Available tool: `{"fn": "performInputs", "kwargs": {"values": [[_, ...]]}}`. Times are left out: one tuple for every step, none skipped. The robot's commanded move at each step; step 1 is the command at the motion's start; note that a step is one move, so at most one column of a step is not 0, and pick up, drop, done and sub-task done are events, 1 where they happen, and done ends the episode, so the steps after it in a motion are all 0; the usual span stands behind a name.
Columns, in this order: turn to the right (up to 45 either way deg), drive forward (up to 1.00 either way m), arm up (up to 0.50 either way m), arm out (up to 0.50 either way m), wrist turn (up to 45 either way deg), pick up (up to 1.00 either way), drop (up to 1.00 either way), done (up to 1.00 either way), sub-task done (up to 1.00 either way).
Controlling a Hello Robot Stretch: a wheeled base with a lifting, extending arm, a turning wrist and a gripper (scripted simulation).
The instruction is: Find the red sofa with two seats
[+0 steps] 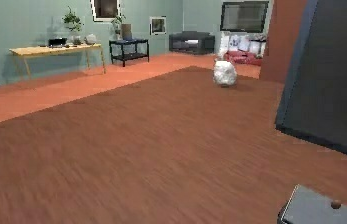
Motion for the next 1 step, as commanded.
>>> {"fn": "performInputs", "kwargs": {"values": [[0.0,1.00,0.00,0.00,0.0,0.00,0.00,0.00,0.00]]}}
